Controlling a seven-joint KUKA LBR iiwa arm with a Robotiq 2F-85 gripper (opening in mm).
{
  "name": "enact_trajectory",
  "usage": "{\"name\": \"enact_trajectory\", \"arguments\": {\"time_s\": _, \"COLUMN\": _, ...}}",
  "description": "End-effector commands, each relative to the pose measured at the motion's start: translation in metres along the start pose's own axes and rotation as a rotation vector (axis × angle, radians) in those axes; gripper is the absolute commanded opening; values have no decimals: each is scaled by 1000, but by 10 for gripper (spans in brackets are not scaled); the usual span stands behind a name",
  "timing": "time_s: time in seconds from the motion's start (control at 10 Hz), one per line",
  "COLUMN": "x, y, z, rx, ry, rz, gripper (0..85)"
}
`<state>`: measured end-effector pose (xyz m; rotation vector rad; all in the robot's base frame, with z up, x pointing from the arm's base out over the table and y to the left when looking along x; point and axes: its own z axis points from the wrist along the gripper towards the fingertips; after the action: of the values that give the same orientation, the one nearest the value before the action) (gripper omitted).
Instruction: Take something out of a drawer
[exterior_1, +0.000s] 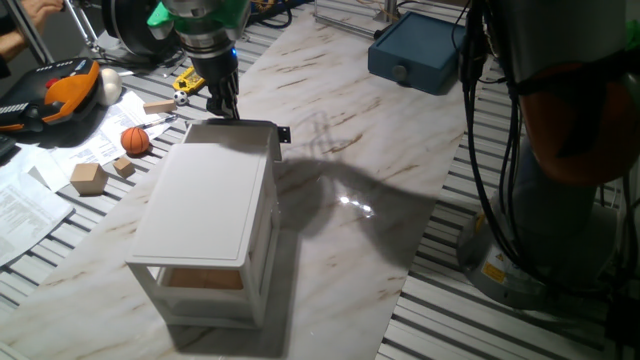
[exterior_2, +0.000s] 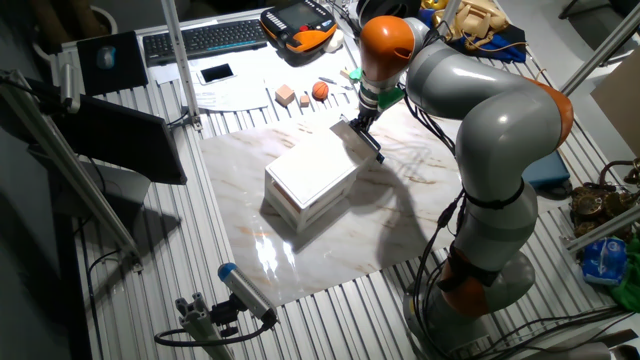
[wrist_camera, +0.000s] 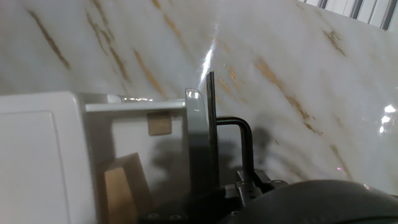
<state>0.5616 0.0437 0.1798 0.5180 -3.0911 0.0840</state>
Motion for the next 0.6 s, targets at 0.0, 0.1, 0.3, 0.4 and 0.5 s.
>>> {"name": "enact_trajectory", "arguments": {"time_s": 0.0, "x": 0, "y": -1, "z": -1, "rx": 6, "ry": 0, "rz": -4, "gripper": 0}}
{"name": "enact_trajectory", "arguments": {"time_s": 0.1, "x": 0, "y": -2, "z": 0, "rx": 7, "ry": -2, "rz": -6, "gripper": 0}}
{"name": "enact_trajectory", "arguments": {"time_s": 0.3, "x": -1, "y": -5, "z": 2, "rx": 9, "ry": -4, "rz": -6, "gripper": 0}}
{"name": "enact_trajectory", "arguments": {"time_s": 0.4, "x": -1, "y": -9, "z": 3, "rx": 10, "ry": -7, "rz": -9, "gripper": 0}}
{"name": "enact_trajectory", "arguments": {"time_s": 0.5, "x": -1, "y": -12, "z": 3, "rx": 9, "ry": -9, "rz": -12, "gripper": 0}}
